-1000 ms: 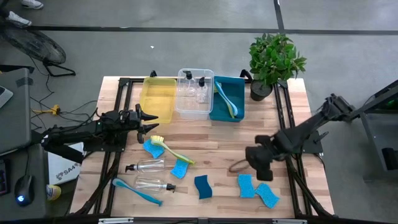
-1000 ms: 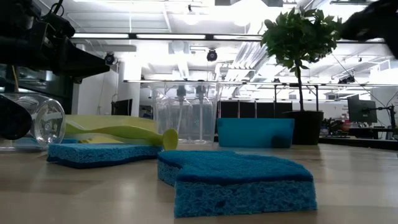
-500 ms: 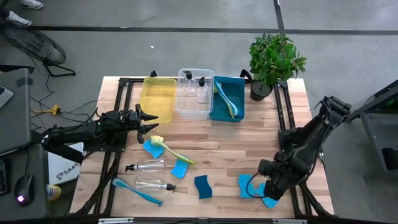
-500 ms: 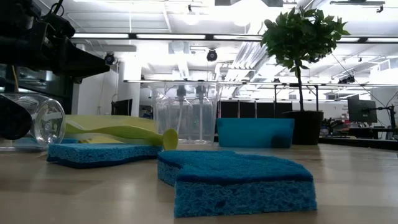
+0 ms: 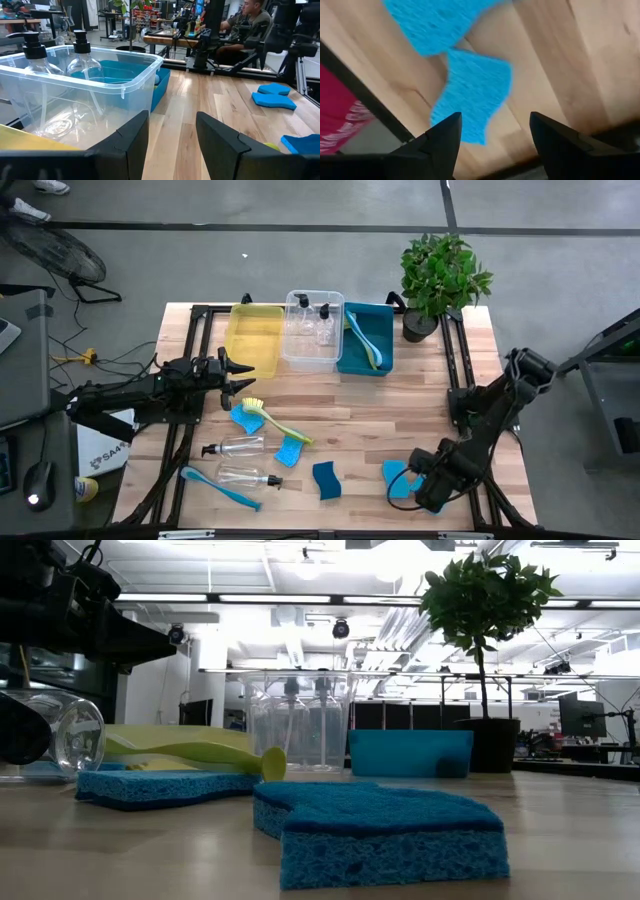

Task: Pick & Place Kitchen Sink Supplies
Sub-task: Put the blue sponge into the yellow bin

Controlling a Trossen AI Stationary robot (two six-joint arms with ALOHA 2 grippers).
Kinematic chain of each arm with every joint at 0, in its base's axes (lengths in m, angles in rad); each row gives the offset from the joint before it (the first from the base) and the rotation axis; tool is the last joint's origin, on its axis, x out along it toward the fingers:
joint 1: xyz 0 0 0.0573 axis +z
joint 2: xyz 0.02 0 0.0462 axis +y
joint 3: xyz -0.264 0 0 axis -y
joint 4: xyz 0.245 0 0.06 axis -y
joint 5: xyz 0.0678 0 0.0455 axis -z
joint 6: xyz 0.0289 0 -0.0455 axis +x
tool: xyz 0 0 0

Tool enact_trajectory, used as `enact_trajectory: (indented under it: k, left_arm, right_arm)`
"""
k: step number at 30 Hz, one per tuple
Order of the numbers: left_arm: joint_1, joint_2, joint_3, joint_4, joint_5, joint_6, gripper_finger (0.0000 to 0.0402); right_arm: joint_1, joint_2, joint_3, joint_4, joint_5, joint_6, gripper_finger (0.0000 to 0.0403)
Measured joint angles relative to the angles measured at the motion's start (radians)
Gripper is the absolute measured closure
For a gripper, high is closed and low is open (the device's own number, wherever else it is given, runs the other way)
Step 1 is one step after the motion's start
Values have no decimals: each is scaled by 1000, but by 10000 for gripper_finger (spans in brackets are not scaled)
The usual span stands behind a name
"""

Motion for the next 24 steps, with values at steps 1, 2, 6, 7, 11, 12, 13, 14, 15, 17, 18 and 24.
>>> enact_trajectory:
  k: [1, 2, 6, 7, 11, 12, 13, 14, 15, 17, 18, 24]
  left_arm:
    - [0, 0, 0, 0, 0, 0, 241]
    - [0, 0, 0, 0, 0, 0, 241]
    - [0, 0, 0, 0, 0, 0, 241]
    - [0, 0, 0, 0, 0, 0, 241]
    - [0, 0, 0, 0, 0, 0, 241]
    - [0, 0, 0, 0, 0, 0, 241]
    - [0, 0, 0, 0, 0, 0, 241]
    - [0, 0, 0, 0, 0, 0, 241]
    - [0, 0, 0, 0, 0, 0, 241]
    - [0, 0, 0, 0, 0, 0, 241]
    - [0, 0, 0, 0, 0, 0, 241]
    - [0, 0, 0, 0, 0, 0, 241]
  right_arm:
    - [0, -7, -20, 35, 8, 0, 174]
    - [0, -15, -51, 78, 6, 1, 174]
    - [0, -54, -208, 247, -31, 25, 177]
    - [3, -69, -239, 260, -36, 42, 178]
    - [25, -156, -323, 357, 17, 91, 178]
    - [32, -182, -342, 397, 34, 101, 179]
    - [37, -203, -362, 433, 50, 110, 180]
    - [41, -218, -381, 460, 64, 123, 180]
    - [45, -228, -400, 484, 77, 133, 181]
    - [52, -230, -442, 541, 82, 149, 183]
    - [54, -228, -462, 572, 78, 155, 183]
    - [55, -226, -542, 690, 79, 208, 181]
